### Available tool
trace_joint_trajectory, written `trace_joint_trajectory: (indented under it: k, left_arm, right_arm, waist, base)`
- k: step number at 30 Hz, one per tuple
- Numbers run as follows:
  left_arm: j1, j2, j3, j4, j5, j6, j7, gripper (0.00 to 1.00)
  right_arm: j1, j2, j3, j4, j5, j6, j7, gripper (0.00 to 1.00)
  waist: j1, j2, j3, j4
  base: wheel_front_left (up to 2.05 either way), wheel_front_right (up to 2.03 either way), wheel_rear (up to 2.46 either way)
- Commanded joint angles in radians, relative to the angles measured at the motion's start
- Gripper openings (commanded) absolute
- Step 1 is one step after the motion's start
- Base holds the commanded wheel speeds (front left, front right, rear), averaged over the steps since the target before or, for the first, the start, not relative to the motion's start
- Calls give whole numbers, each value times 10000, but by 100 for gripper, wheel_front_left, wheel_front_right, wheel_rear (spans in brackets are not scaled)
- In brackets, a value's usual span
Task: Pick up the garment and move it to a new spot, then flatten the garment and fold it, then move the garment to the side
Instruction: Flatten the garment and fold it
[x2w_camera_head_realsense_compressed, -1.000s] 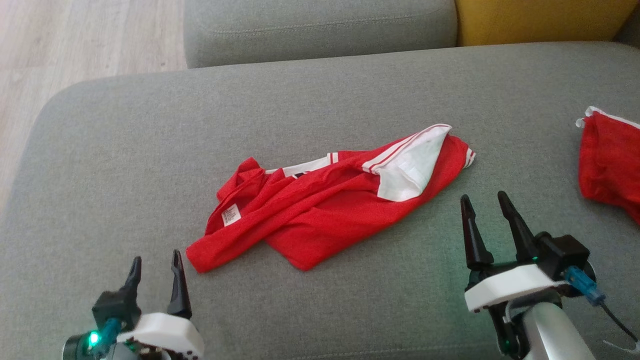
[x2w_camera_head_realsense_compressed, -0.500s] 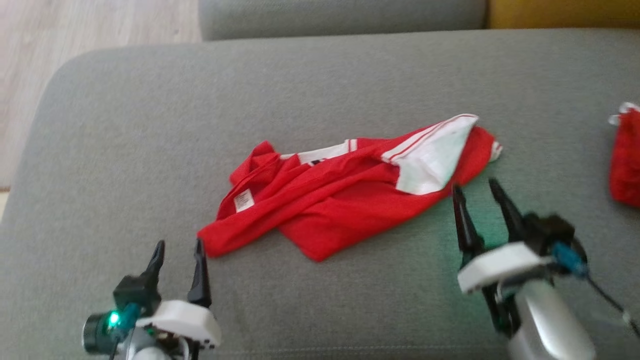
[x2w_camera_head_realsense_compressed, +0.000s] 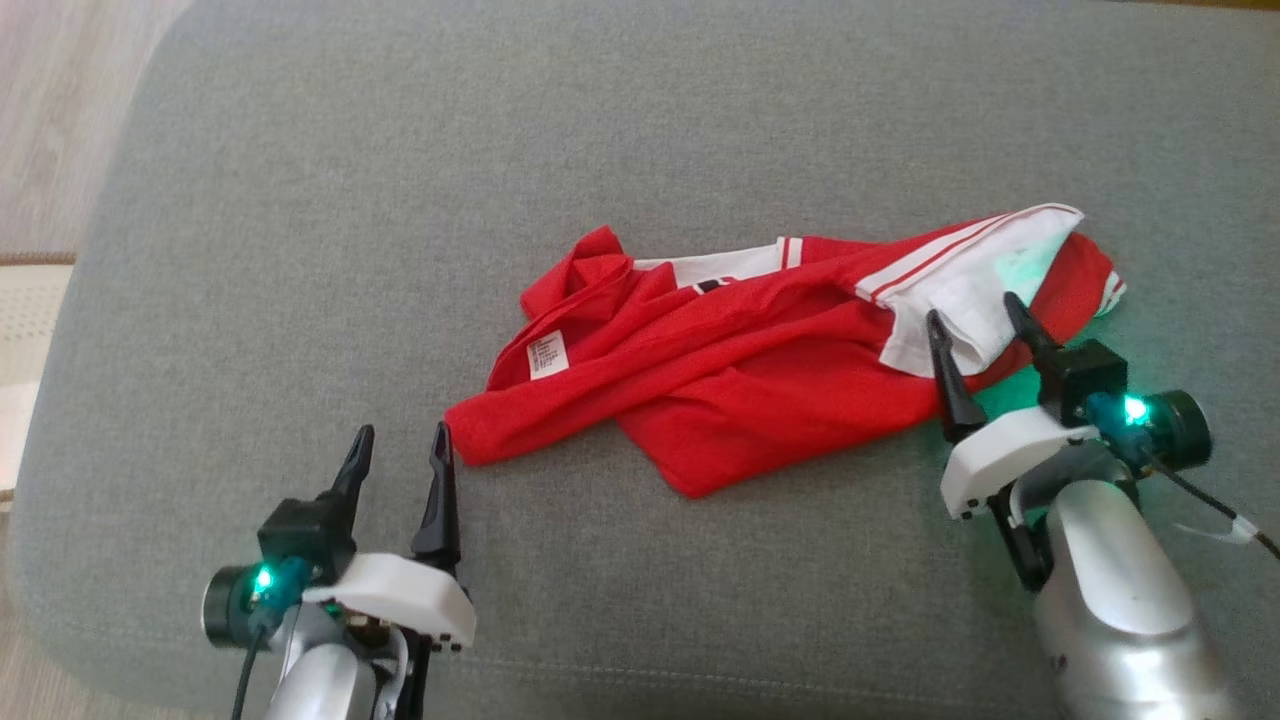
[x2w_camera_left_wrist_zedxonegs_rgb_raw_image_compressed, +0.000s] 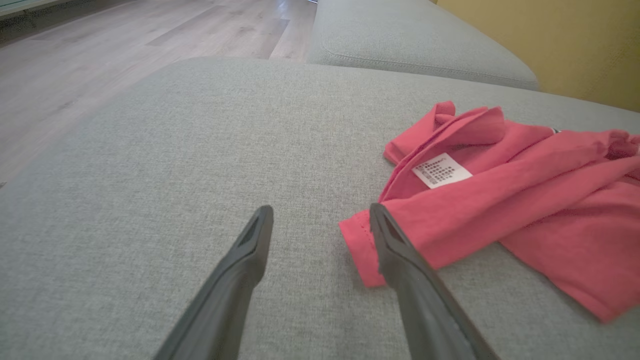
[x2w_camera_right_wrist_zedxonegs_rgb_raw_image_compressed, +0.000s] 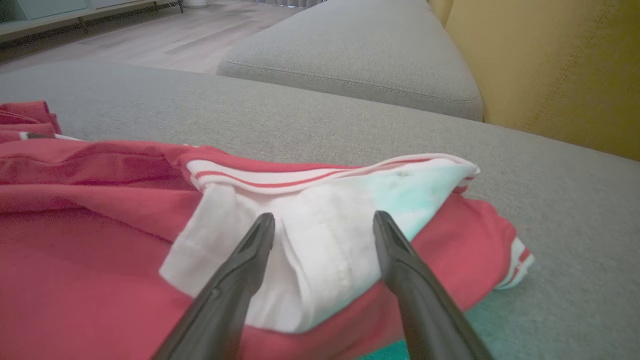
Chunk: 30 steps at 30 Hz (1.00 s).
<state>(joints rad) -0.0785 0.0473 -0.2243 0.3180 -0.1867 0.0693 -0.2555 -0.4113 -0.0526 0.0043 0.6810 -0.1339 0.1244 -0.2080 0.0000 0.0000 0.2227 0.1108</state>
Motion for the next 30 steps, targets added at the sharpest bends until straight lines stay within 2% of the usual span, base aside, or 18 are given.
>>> trace_joint_trajectory:
  k: [1,8,9,11,12,13,14,15,22,23,24,25,30]
  left_arm:
    - [-408,30,236,-280,-88,9,-63,100]
    - [-571,30,274,-295,-101,-14,-63,100]
    - [-565,30,286,-286,-99,-18,-63,100]
    - [-549,30,284,-256,-90,-33,-63,100]
    - [-541,30,281,-244,-97,-35,-63,100]
    - [-533,30,278,-234,-107,-35,-63,100]
    - [-533,30,278,-234,-107,-35,-63,100]
    - [-528,30,272,-230,-120,-38,-63,100]
    - [-389,30,280,-263,-52,-84,-63,100]
    - [-350,30,296,-262,-35,-93,-63,100]
    - [-304,30,309,-253,-18,-102,-63,100]
    - [-257,30,317,-235,-4,-113,-63,100]
    - [-98,30,361,-182,47,-85,-63,100]
  right_arm:
    - [-416,24,63,-165,-104,63,12,100]
    - [-625,24,-304,75,-169,63,-173,98]
    - [-631,24,-352,126,-175,63,-186,95]
    - [-627,24,-458,232,-226,63,-198,63]
    - [-621,24,-519,288,-210,63,-203,44]
    - [-613,24,-576,330,-223,63,-212,21]
    - [-613,24,-576,330,-223,63,-212,21]
    - [-607,24,-653,374,-161,63,-227,0]
    - [-365,24,-1464,500,721,63,-462,0]
    - [-291,24,-1669,565,999,63,-485,36]
    - [-206,24,-1891,638,1243,63,-503,91]
    - [-113,24,-2103,712,1398,63,-516,100]
    - [469,24,-3247,482,1978,63,-534,100]
  waist:
    - [0,0,102,41]
    - [0,0,219,25]
    - [0,0,208,11]
    - [0,0,189,-11]
    - [0,0,177,-22]
    - [0,0,164,-34]
    - [0,0,164,-34]
    - [0,0,153,-43]
    - [0,0,-95,-266]
    - [0,0,-149,-324]
    - [0,0,-212,-386]
    - [0,0,-281,-450]
    - [0,0,-550,-770]
  base:
    - [0,0,0]
    - [0,0,0]
    - [0,0,0]
    - [0,0,0]
    - [0,0,0]
    - [0,0,0]
    - [0,0,0]
    - [0,0,0]
    - [0,0,0]
    - [0,0,0]
    - [0,0,0]
    - [0,0,0]
    - [0,0,0]
